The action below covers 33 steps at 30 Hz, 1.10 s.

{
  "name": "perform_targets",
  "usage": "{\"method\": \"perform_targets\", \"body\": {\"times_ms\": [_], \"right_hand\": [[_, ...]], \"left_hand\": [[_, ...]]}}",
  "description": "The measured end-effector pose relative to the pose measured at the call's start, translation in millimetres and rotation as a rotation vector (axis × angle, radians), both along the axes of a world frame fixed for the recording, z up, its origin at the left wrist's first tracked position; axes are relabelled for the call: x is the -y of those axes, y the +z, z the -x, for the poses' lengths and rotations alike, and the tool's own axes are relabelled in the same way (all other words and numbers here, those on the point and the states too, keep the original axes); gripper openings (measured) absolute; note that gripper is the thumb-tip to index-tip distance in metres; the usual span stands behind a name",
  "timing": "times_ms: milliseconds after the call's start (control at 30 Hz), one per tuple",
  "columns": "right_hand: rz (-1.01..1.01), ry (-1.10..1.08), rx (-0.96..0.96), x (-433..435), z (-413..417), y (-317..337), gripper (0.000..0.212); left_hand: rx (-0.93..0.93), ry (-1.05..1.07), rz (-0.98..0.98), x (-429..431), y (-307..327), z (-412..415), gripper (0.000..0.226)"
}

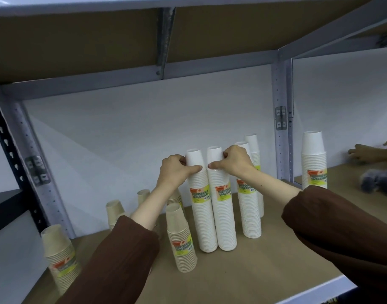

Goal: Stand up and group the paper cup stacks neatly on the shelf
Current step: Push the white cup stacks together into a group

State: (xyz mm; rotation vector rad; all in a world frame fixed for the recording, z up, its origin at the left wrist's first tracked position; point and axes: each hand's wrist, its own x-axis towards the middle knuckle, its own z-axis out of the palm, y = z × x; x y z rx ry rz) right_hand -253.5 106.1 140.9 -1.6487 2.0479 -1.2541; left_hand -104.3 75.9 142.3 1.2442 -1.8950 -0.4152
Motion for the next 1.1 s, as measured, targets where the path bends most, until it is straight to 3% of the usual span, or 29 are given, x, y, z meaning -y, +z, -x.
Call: {"method": "perform_targets", "body": {"times_ms": [300,1100], "right_hand": [[0.039,0.002,0.002,2,-3,-5,0.039],[0.005,-0.016,-0.078,-4,-4,-4,0.048]], "left_hand": [[-0.011,0.022,-0.016,-7,-3,-3,0.043],[0.008,0.028,-0.050,-7,-4,1,0.057]]}}
